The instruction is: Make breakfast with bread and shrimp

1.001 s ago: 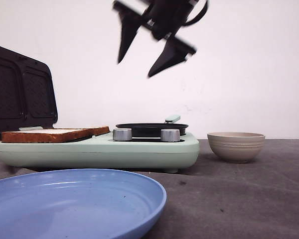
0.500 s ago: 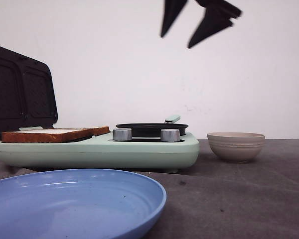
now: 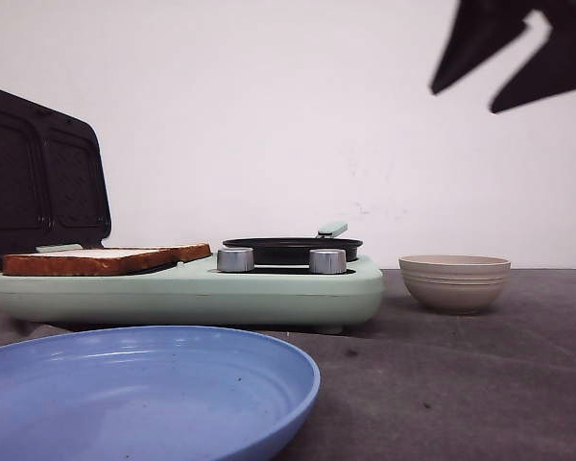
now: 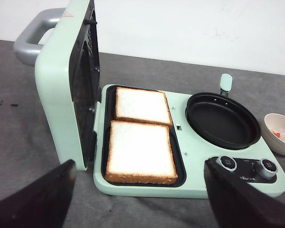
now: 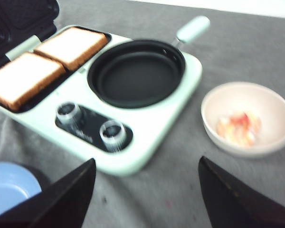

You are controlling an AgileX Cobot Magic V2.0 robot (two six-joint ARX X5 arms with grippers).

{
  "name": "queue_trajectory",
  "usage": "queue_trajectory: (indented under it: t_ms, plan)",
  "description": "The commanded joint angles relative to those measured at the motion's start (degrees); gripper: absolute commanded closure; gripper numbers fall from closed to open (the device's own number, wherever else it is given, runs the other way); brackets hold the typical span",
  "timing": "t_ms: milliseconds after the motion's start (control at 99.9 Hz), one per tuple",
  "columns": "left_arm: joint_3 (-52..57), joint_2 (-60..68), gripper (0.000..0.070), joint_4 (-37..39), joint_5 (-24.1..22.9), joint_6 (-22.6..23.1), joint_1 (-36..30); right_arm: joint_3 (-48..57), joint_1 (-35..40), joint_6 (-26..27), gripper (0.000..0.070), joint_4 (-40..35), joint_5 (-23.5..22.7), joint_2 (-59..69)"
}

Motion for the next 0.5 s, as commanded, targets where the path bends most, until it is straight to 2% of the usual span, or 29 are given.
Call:
queue_trajectory:
  t_ms: [0, 110, 260, 490]
  plan:
    - [0.22, 0.07, 0.0228, 0.59, -0.15, 0.09, -0.15, -2.08, 0.35, 1.05, 0.0285, 0.66, 0.24, -2.54]
    - [0.22, 0.07, 0.0228, 0.55, -0.13, 0.09, -0.15, -5.88, 0.35, 2.75, 0.0285, -0.39, 0.33, -6.88]
    - [0.24, 0.04, 0.0228, 0.20, -0.13, 0.07, -0.15, -8.94, 0.35, 4.50, 0.0285, -3.76, 2.89, -10.56]
    - [0.24, 0.04, 0.0229, -0.04, -0.09, 0.02, -0.15, -10.32, 0.35, 5.11, 0.0285, -4.59, 2.80, -12.37]
